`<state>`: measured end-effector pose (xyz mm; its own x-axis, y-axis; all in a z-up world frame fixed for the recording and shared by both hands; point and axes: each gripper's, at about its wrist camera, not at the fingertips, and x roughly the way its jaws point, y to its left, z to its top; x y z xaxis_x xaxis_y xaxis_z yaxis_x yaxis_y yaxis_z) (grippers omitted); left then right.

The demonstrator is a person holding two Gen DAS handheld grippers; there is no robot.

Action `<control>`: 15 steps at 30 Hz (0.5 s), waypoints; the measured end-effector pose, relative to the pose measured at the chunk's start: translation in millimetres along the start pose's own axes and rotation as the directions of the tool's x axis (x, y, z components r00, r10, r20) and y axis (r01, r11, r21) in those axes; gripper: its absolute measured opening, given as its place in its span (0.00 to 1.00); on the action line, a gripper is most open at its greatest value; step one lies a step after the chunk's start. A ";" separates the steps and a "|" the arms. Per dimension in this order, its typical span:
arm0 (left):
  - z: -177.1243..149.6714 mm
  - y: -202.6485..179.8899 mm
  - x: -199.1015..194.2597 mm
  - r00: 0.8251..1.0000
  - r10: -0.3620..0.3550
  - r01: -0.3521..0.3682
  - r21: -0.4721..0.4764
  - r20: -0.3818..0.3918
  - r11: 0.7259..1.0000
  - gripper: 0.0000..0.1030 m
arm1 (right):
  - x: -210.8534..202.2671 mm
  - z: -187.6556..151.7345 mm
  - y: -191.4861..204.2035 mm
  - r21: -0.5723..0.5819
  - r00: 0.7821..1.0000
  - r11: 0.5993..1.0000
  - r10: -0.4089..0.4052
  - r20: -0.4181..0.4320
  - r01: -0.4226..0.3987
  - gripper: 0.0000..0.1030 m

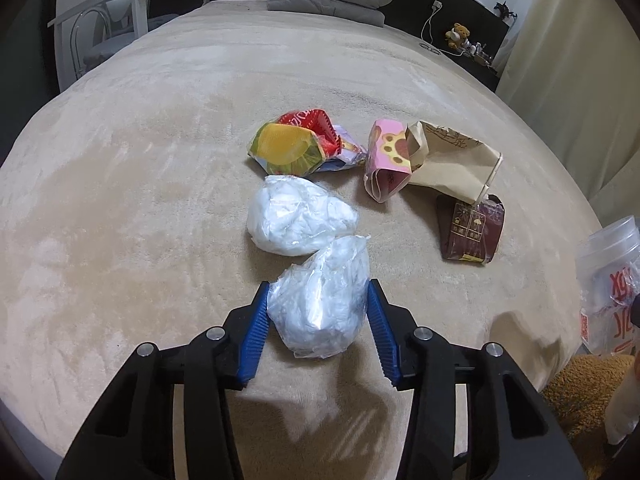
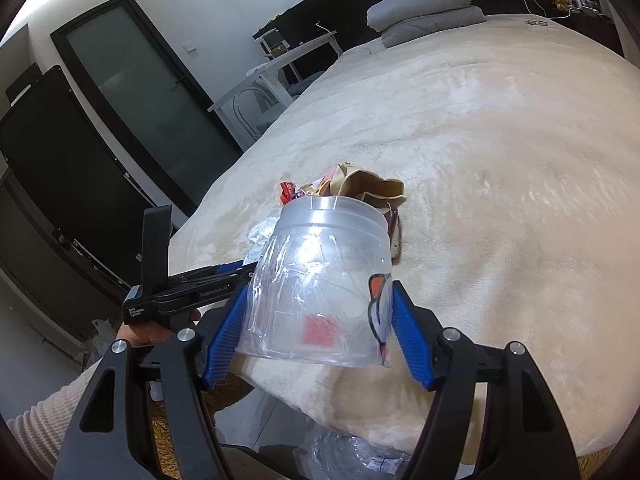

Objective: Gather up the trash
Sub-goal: 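Grasp a white plastic bag bundle with the left tool while the right tool holds the jar, then carry the jar and the white bag bundle down over the clear bin with both tools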

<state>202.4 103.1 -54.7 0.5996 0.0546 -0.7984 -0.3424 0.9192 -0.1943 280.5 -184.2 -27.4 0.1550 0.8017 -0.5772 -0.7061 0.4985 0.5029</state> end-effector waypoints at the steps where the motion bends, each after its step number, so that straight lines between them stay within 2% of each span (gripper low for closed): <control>1: -0.3 -0.2 -0.7 1.000 0.002 -0.002 0.004 0.002 1.000 0.44 | -0.2 -0.2 -0.8 0.001 1.000 1.000 -0.002 0.000 0.002 0.67; 15: -9.7 -2.6 -20.5 0.998 -0.044 0.044 -0.015 0.046 0.999 0.43 | 0.3 -2.3 -8.8 0.013 0.999 0.999 -0.048 0.004 0.048 0.67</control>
<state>183.9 95.9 -43.4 0.6467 0.0324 -0.7621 -0.3263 0.9148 -0.2380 285.2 -189.2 -33.4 0.1916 0.7781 -0.5982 -0.6888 0.5408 0.4828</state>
